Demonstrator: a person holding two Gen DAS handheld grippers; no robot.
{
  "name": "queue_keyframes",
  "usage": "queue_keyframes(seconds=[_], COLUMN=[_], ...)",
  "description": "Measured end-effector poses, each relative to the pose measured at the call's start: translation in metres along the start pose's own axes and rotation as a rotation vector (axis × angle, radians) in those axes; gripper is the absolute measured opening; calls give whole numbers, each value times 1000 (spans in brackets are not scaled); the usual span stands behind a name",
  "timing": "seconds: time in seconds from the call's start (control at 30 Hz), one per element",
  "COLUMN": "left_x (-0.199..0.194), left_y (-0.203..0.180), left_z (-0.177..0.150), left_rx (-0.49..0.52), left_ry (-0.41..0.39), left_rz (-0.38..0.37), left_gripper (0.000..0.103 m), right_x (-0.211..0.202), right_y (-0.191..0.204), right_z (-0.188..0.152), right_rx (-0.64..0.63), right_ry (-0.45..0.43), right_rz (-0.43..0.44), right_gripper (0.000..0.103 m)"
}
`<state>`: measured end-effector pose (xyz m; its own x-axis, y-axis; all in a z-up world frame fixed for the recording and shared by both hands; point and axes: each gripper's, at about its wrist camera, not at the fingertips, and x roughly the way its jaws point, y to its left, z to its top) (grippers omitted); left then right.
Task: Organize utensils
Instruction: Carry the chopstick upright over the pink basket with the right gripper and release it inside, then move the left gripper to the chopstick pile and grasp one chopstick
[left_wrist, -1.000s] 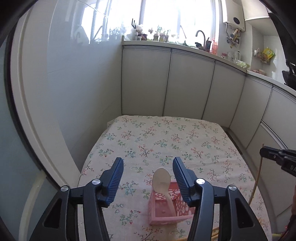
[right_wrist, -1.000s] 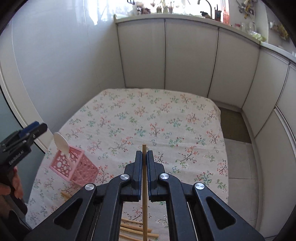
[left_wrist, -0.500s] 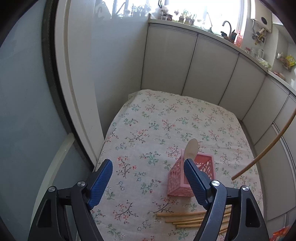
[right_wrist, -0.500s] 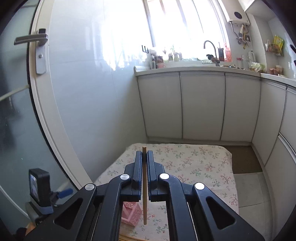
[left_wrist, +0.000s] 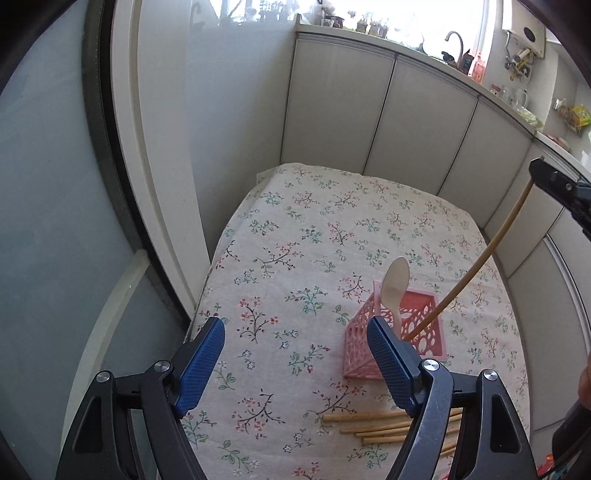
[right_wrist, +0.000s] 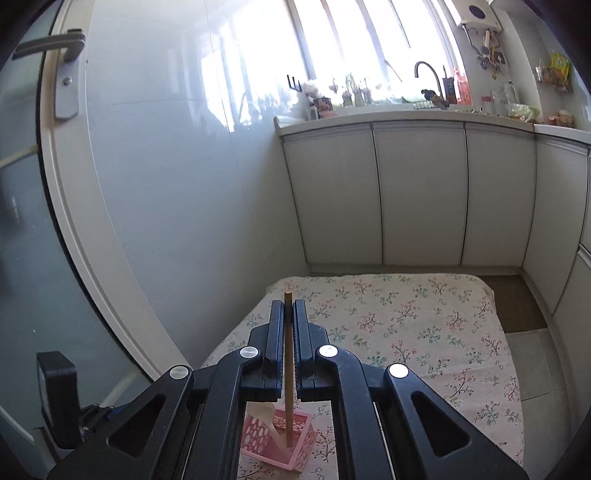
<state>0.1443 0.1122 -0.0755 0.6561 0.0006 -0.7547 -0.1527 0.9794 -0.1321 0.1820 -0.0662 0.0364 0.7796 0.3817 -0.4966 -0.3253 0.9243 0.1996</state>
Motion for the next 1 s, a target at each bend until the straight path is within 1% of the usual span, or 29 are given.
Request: queue_keyframes(seconds=[0.17,0.27,0.37,0.4,0.43,0.47,0.5,0.53,0.7,0.73,0.83,1.0], left_x=[2,2,1,0,0,-1,-2,-4,-8,-8,-6,3], left_y=[-6,-8,-11,-12,-12,-13,-14,-16,-24,-26,-33,-49], left_z=[-1,-2,-3,-4,-3,-3,-3,-3,-7,-9,-16,-33], left_rx=[14,25,32,34,35,36,37,38,59,64,81,138], left_ry=[11,15,17,17,17,18,19,19,24,31,68,153], left_rz=[-3,-1,1,1,1,-2,-8,-13,-25,-28,-48,-61], left_gripper=[81,81,81,81,81,81,81,81,83,84,84,84], right_x=[25,28,24,22,18,14,9,4,-21,-25,-40,-56], right_y=[0,-6,-15,-17,-19,-22,-25,-28,-43,-47,-62,-86], right_z=[-15,-19,-16,-15,-13,-11,-10,-10,-12,-15,-25,-52], right_rx=[-23,-8,25,33,40,51,64,76,93,101,121,154], right_ry=[57,76,89,92,91,91,91,92,148,165,211,307], right_rz=[-28,-28,-6,-2,2,9,16,24,-5,-16,-45,-112], right_gripper=[4,4,6,10,18,24,36,44,47,50,57,60])
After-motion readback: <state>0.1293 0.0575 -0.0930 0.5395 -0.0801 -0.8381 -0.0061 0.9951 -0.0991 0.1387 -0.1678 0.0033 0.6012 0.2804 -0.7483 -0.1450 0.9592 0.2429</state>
